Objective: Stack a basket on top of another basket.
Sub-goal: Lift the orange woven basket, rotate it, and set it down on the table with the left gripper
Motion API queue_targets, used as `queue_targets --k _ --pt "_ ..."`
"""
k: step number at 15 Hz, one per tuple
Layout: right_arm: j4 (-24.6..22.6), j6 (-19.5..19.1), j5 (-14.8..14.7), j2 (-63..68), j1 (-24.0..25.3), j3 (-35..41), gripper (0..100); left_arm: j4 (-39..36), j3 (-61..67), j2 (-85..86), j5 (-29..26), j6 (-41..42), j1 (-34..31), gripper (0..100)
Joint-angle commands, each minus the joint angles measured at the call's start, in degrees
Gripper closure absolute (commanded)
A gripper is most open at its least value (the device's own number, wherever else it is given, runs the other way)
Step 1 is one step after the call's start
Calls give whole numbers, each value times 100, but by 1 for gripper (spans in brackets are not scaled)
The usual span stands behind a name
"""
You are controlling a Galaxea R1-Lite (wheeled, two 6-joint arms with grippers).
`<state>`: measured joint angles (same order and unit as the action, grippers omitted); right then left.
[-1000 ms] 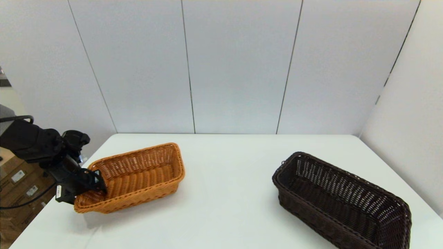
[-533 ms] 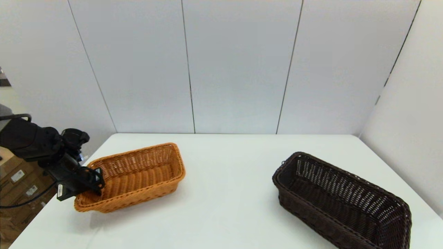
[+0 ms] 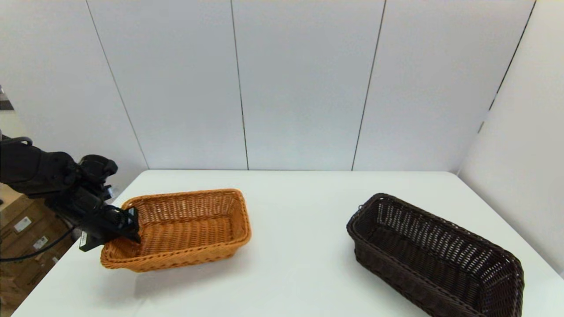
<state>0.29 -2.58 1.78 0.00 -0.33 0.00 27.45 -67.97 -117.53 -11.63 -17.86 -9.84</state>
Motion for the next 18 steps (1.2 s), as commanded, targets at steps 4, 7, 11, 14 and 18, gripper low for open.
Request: queue_targets --k 4,7,11,14,18 --pt "6 -5 -2 9 -2 0 0 -56 -84 187 -1008 -200 1195 100" --pt "-3 -5 7 9 -2 9 0 -680 -155 116 -1017 -728 1687 100" --pt "-3 -5 7 9 -2 9 0 -794 -260 -51 -1008 -1018 1907 100" --pt "-3 -5 7 9 -2 9 0 -803 -251 -227 -982 -1343 2144 100" --pt "6 -5 7 9 -2 9 0 -979 -234 -306 -964 -1492 2179 100"
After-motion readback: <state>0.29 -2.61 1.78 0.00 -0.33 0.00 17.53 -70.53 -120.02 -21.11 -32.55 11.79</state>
